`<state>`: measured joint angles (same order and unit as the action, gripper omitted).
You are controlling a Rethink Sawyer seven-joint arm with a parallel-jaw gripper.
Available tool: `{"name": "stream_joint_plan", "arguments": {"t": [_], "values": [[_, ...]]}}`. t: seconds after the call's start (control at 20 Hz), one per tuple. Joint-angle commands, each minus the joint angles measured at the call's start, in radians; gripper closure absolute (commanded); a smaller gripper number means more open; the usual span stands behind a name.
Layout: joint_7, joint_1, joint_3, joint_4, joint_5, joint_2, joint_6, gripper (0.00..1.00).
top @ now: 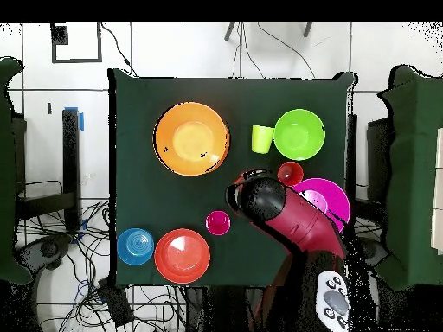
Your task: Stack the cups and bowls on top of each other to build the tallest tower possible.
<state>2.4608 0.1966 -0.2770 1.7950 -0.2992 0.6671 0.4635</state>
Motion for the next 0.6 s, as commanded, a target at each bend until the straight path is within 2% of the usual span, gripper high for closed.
{"name": "stream_joint_plan", "arguments": {"t": [0.05, 0.4, 0.6], "values": [[0.148, 0.012, 0.12, 0.057, -0.063, -0.04, -0.032, 0.0], [0.105, 0.049, 0.144, 0.038, -0.066, -0.093, -0.082, 0.0], [0.101, 0.049, 0.136, 0.014, -0.052, -0.111, -0.089, 0.0]]}}
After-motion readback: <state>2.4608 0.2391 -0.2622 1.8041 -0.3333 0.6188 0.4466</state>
